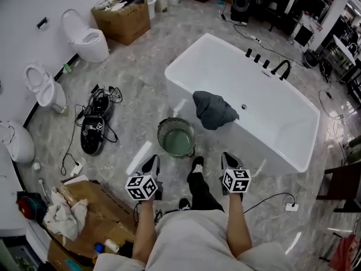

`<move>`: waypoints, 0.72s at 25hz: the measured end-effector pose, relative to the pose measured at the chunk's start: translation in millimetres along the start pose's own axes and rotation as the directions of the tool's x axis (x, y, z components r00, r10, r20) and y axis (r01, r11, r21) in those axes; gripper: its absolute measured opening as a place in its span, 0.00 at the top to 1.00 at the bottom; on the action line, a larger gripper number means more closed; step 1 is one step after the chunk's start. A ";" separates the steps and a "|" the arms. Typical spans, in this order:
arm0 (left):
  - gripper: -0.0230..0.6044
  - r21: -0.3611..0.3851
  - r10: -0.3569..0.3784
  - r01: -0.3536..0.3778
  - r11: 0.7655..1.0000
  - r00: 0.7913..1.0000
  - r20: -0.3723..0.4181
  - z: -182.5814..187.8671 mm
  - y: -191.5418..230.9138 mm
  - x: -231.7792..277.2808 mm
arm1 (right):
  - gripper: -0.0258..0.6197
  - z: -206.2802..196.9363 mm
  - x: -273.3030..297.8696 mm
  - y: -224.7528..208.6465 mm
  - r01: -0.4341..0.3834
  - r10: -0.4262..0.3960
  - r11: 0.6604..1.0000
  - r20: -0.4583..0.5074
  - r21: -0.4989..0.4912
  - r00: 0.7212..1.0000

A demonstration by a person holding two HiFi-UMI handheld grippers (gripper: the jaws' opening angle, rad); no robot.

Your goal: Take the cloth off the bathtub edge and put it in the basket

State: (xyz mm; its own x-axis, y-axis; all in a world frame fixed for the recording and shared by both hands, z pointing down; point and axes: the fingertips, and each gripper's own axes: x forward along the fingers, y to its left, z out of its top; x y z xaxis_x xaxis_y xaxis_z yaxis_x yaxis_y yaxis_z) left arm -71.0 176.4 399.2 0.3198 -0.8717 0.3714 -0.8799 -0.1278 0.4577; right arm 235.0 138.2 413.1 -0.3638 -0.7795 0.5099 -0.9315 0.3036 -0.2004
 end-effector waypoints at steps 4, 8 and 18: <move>0.87 0.040 0.024 -0.022 0.999 0.999 -0.032 22.0 13.2 33.6 | 0.96 30.2 44.4 0.4 -0.021 0.021 1.000 0.014 -0.003 1.000; 0.87 0.077 0.010 -0.006 0.997 0.999 -0.051 43.7 15.4 77.8 | 0.96 49.7 88.8 -14.4 -0.027 0.027 1.000 -0.006 0.013 1.000; 0.88 0.154 -0.083 0.102 0.983 0.989 -0.126 66.5 -4.5 209.2 | 0.96 78.1 210.2 -65.7 -0.045 0.042 0.999 -0.114 -0.024 0.993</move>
State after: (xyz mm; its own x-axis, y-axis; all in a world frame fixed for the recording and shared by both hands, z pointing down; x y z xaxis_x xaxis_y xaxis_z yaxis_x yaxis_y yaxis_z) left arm -23.5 -36.8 421.1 0.4335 -0.7916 0.4305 -0.8861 -0.2878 0.3632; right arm 219.8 -88.4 468.0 -0.4006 -0.6984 0.5931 -0.9138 0.3518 -0.2030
